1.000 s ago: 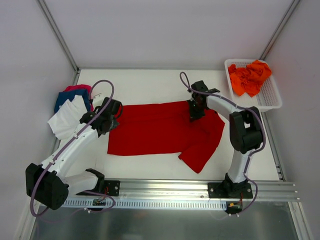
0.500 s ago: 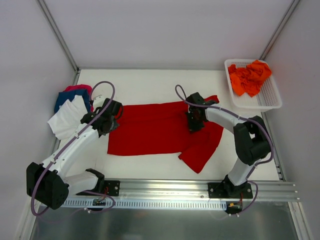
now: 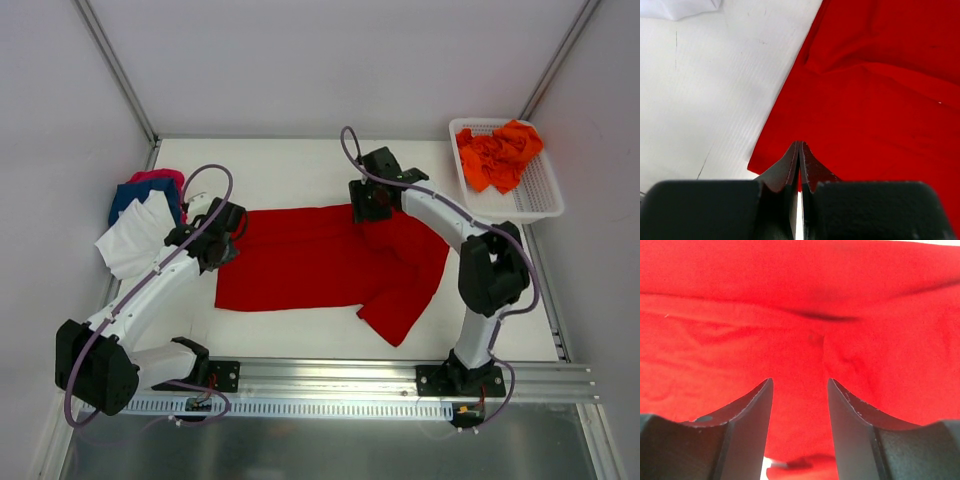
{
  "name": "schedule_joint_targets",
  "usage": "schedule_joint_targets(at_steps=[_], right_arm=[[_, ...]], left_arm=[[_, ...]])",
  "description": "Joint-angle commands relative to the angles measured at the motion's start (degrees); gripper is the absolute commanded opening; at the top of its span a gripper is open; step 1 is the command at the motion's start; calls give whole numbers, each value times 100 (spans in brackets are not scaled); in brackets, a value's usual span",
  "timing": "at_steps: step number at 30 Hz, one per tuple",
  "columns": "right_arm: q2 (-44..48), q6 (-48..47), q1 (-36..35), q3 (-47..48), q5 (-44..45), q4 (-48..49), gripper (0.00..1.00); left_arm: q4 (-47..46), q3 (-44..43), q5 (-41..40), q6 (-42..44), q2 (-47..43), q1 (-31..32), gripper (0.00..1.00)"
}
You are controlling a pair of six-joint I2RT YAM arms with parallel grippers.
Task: Fold and stack the t-shirts
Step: Fold the tshirt
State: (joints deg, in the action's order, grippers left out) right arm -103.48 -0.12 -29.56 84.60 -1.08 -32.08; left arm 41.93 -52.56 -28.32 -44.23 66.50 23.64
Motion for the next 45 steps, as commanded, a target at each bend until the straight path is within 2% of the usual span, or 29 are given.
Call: schedule_joint_targets(at_steps=[1,12,19,21,45], right_arm=[[-514,-128,-32,354,64,-159,51],[-1569,-190,-32,1023,55,-238,49],[-1649,-313,-15,1313,73,-387,46],[-1631,-339,-15,1357,319,-457,44],[-1904,-568,21,1208,240,-510,42]], left_arm=[[17,17,19,-77,-32,9,0],[17,52,10,-25,-93,9,0],[17,52,28,-25,-111,18,0],[17,70,37,-25,-111,18,0],[17,79,124,-16,-181,9,0]])
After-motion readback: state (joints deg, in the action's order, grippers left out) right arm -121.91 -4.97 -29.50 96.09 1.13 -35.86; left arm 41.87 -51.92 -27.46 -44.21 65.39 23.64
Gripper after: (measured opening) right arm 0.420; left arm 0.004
